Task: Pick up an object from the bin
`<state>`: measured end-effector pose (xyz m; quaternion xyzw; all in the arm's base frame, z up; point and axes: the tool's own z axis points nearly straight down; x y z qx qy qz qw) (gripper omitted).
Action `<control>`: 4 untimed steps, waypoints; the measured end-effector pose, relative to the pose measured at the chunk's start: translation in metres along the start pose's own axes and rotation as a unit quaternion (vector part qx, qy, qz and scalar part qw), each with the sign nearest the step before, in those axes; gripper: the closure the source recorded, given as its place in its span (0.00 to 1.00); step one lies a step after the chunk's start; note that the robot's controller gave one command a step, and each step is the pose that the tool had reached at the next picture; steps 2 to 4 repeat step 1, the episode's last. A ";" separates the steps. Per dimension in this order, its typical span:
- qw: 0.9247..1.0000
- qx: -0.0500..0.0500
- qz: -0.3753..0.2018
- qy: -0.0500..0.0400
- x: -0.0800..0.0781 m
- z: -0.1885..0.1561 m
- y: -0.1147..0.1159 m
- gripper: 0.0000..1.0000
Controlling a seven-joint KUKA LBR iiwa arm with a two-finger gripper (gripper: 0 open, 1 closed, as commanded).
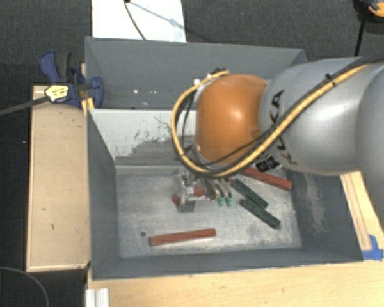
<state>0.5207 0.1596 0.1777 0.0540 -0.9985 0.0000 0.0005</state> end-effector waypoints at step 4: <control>1.000 0.000 0.021 -0.001 -0.022 -0.047 0.023 1.00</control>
Offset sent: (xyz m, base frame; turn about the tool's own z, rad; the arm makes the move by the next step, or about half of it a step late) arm -0.0208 0.0134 0.0899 0.0288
